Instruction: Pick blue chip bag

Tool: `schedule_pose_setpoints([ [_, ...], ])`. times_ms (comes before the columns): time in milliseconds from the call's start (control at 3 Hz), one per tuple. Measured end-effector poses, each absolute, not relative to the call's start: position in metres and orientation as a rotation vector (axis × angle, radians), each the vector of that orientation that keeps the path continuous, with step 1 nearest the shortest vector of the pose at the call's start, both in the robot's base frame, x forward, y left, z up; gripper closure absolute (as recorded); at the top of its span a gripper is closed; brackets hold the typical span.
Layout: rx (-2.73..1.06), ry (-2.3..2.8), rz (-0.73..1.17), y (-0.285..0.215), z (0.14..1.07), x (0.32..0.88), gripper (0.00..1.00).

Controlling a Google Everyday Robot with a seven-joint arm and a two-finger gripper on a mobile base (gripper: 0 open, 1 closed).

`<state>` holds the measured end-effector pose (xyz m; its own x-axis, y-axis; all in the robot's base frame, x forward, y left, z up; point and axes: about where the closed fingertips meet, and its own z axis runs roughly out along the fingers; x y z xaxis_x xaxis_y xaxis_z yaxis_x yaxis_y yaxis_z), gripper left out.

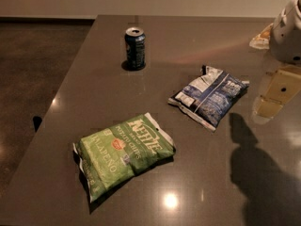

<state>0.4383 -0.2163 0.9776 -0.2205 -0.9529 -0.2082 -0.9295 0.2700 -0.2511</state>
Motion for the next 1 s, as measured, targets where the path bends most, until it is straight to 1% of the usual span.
schedule_pose_setpoints([
  [333,-1.722,2.228,-0.103,-0.216,0.978,0.438,0.0],
  [667,-1.761,2.202,-0.086,-0.22,0.97,0.456,0.0],
  [1000,-1.809,2.186,-0.031,-0.228,0.957,0.476,0.0],
])
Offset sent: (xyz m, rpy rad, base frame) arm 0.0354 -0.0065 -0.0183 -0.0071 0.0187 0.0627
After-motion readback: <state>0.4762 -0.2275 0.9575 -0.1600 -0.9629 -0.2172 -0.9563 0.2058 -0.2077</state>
